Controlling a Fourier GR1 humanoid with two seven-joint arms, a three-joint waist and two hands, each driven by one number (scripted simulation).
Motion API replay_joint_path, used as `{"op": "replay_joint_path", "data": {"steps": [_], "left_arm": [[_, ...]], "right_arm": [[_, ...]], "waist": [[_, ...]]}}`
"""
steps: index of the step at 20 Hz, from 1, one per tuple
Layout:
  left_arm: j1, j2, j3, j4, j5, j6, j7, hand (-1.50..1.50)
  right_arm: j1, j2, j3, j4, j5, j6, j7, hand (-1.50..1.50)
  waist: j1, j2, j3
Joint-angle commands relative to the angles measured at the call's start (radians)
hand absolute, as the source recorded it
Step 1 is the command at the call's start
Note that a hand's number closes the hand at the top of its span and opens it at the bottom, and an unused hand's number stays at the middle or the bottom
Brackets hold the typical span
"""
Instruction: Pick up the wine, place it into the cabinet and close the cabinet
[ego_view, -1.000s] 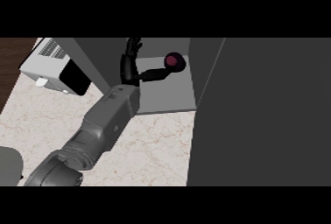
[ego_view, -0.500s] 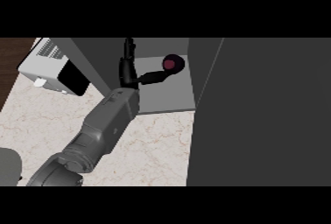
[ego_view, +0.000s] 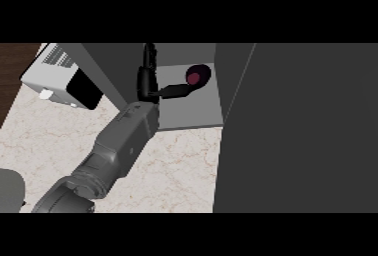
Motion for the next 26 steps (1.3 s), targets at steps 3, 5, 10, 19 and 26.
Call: {"op": "replay_joint_path", "data": {"steps": [3,5,10,19,26], "left_arm": [[0.030,0.016,-0.001,0.015,-0.013,-0.048,-0.029,-1.50],[0.043,0.018,0.003,0.015,-0.008,-0.090,-0.023,-1.50],[0.035,0.001,0.005,0.009,-0.003,-0.083,-0.009,-1.50],[0.074,0.001,-0.010,-0.013,0.080,-0.162,-0.058,-1.50],[0.129,0.001,-0.108,-0.058,0.158,-0.198,-0.025,-1.50]], "right_arm": [[0.016,-0.003,0.007,-0.056,-0.021,-0.001,0.023,-1.50],[0.008,0.008,0.022,-0.065,-0.004,-0.024,0.033,-1.50],[0.118,0.008,0.078,-0.102,0.021,0.005,-0.014,-1.50],[0.056,0.001,0.020,-0.066,-0.033,-0.004,0.008,-1.50],[-0.010,0.008,0.077,-0.025,0.046,-0.074,0.022,-1.50]], "waist": [[0.001,0.004,-0.003],[0.009,0.000,-0.003],[0.016,-0.010,-0.002],[0.007,-0.013,-0.002],[0.016,-0.021,-0.002]]}}
